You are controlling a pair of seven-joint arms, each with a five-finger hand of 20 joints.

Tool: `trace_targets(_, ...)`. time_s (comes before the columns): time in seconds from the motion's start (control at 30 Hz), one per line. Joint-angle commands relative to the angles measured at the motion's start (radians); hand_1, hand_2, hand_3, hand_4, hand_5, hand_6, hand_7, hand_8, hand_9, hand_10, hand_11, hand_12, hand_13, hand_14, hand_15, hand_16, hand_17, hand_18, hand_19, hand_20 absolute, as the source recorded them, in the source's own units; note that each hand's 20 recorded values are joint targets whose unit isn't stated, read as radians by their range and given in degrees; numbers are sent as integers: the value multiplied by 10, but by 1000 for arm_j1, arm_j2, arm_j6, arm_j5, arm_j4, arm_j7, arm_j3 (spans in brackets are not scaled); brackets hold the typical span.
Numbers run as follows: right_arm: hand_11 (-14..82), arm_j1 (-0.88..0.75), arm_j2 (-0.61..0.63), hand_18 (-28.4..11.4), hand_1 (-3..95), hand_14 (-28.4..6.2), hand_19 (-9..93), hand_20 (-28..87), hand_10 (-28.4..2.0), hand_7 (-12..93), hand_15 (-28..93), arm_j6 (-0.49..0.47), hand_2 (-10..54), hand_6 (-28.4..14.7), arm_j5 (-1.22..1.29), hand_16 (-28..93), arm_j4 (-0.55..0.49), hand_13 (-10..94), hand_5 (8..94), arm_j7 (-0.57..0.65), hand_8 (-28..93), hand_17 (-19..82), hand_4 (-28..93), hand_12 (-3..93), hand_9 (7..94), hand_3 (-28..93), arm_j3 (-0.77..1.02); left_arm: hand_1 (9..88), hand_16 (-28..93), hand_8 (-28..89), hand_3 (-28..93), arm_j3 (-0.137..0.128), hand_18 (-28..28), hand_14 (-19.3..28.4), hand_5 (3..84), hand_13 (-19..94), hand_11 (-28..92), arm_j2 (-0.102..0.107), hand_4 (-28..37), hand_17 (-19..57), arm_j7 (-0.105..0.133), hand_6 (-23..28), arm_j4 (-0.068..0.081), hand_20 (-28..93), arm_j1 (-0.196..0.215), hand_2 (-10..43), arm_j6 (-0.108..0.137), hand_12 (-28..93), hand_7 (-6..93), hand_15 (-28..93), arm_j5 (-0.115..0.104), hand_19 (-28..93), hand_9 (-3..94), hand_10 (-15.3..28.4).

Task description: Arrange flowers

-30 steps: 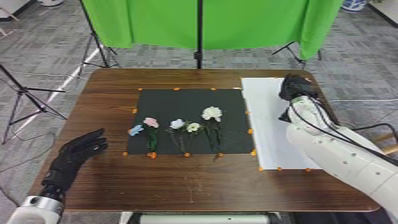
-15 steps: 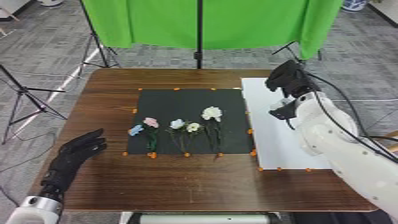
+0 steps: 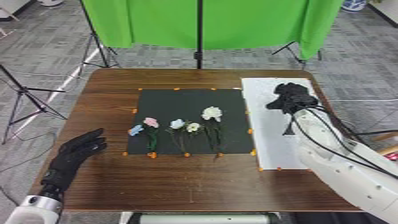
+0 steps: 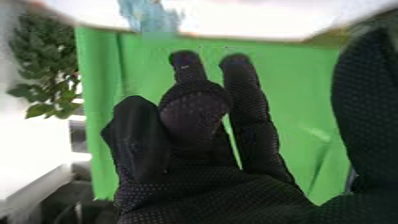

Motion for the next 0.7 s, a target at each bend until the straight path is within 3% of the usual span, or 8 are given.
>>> trace_targets(0.03,151,37,8,-210,268,-132,932,593,-199,119,729,40,-95,-13,-16,391,8,690,482,0,-68,516,-113,265,477,656,-14,363,34,-58,620,2,147,171,415,347,168,-5,-111,65,-9,40,1,187,10,-95,-6,129,99,177,6,87,405,121)
trace_targets(0.33,147,97,-44,-213,274,-136,932,587,-201,117,735,-42,-95,-12,-36,382,156,684,470,41,-67,509,-118,267,468,655,-54,364,33,-59,619,6,147,171,416,347,167,-5,-110,65,-6,40,5,187,1,-95,-8,129,98,178,6,87,404,121)
trace_targets(0.6,152,90,-59,-214,285,-134,932,582,-210,115,740,-118,-95,-10,-36,375,189,690,468,74,-69,513,-118,266,483,651,-45,362,33,-59,623,2,146,172,416,346,168,-8,-111,65,-6,41,2,187,10,-95,-3,128,97,177,4,87,404,121)
trace_targets(0.7,184,92,-62,-208,302,-127,932,583,-208,117,744,-69,-95,-6,-17,373,201,705,478,62,-70,525,-118,273,515,651,-59,363,34,-58,622,2,146,171,416,347,168,-10,-113,65,-4,39,0,187,12,-95,-1,128,98,178,4,87,404,121)
